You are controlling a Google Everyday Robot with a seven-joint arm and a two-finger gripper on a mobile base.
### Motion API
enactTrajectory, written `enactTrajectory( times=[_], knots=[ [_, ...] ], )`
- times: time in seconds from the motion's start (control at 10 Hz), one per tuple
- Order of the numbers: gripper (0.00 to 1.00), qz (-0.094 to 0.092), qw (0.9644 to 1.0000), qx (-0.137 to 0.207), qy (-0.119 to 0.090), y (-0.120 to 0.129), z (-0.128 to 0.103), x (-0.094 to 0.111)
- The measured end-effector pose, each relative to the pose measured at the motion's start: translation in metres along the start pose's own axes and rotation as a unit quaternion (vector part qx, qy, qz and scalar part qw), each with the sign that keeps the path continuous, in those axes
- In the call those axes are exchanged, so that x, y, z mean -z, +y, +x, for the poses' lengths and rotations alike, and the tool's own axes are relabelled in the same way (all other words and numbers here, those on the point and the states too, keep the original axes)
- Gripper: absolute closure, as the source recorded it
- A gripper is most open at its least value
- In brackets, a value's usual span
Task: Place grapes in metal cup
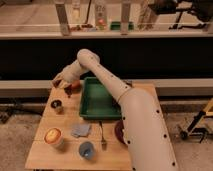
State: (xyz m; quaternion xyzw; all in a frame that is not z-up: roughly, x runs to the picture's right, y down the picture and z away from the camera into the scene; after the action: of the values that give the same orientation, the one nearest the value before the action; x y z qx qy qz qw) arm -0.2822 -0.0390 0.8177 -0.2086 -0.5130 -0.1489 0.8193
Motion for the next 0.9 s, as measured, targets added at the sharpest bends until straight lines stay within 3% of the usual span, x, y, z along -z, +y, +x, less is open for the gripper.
enactTrajectory(
  times=[0.3, 0.5, 0.9],
  knots=[
    [1.0, -0.017, 0.9996, 0.023, -0.003, -0.01, -0.032, -0.017],
    [1.0, -0.025, 0.9993, 0.026, 0.002, -0.006, -0.04, -0.022],
    [1.0, -0.037, 0.9987, 0.019, 0.028, 0.013, -0.064, -0.032]
  ],
)
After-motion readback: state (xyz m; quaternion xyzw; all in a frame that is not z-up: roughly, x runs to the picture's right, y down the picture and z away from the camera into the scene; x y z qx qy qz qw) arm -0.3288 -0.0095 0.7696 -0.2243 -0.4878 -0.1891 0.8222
